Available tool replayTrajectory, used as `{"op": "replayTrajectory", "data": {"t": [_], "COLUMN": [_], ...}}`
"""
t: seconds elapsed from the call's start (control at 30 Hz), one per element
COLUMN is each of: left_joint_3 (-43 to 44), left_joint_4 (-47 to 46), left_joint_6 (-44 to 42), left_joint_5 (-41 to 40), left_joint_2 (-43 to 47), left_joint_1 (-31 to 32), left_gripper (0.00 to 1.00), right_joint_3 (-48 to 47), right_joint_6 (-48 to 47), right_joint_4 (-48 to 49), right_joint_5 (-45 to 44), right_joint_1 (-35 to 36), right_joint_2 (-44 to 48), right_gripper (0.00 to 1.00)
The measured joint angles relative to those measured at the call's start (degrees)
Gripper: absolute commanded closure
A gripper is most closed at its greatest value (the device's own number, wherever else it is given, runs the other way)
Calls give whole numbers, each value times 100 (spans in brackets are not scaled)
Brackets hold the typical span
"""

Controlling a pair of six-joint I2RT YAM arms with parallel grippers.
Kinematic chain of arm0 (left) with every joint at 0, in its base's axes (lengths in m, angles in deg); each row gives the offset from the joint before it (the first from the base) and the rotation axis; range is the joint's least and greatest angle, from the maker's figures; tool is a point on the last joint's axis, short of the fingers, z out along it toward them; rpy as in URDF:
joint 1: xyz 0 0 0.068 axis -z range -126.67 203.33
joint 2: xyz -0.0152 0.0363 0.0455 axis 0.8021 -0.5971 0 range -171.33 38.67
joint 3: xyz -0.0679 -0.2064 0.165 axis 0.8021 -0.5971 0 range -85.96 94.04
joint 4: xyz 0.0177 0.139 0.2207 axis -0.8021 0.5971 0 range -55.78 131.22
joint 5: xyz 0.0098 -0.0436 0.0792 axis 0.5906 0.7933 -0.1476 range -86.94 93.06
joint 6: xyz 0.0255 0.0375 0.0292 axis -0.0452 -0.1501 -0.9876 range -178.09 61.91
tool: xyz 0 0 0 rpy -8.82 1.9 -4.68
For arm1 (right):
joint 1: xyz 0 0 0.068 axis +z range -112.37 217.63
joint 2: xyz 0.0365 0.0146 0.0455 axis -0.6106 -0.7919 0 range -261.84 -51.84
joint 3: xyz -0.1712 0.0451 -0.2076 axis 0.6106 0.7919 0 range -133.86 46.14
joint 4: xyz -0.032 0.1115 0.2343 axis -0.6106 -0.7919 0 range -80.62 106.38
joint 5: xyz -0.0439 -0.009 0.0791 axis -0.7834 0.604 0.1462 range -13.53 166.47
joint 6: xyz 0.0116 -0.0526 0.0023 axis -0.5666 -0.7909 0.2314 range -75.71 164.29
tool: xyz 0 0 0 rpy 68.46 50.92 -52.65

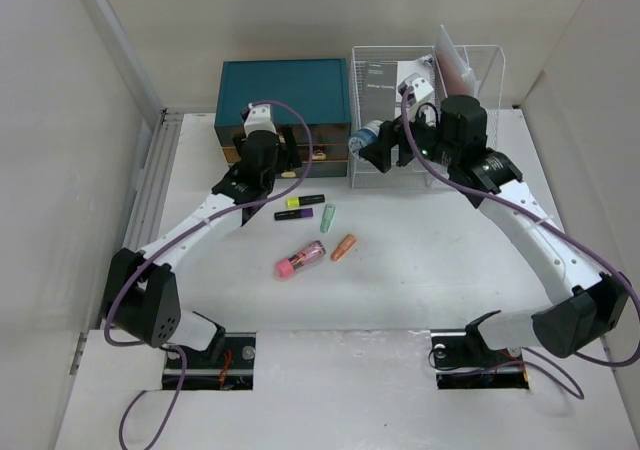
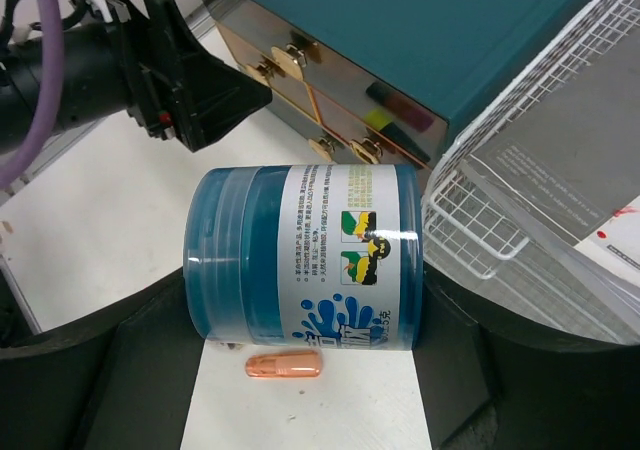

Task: Organize the desk

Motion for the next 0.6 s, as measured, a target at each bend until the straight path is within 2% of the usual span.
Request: {"op": "replayTrajectory", "data": {"t": [0.2,0.47,0.6], "left_joint_3": [240,603,664], "left_joint_4": [-50,-122,-138], "left_joint_6": [-107,-232,-271], "left_joint_5": [52,63,107], "left_joint_2": [-308,-750,-918], "left_joint_1": [-42,-144,-205], "left_gripper": [34,36,41], "right_joint_3": [2,11,13], "right_joint_6": [164,293,313], "right_joint_4": [2,7,15], "right_joint_5": [310,551,605], "right_joint_1": [-243,-315,-354], "right_joint_2": [0,0,2], "right_gripper": [100,100,100]}}
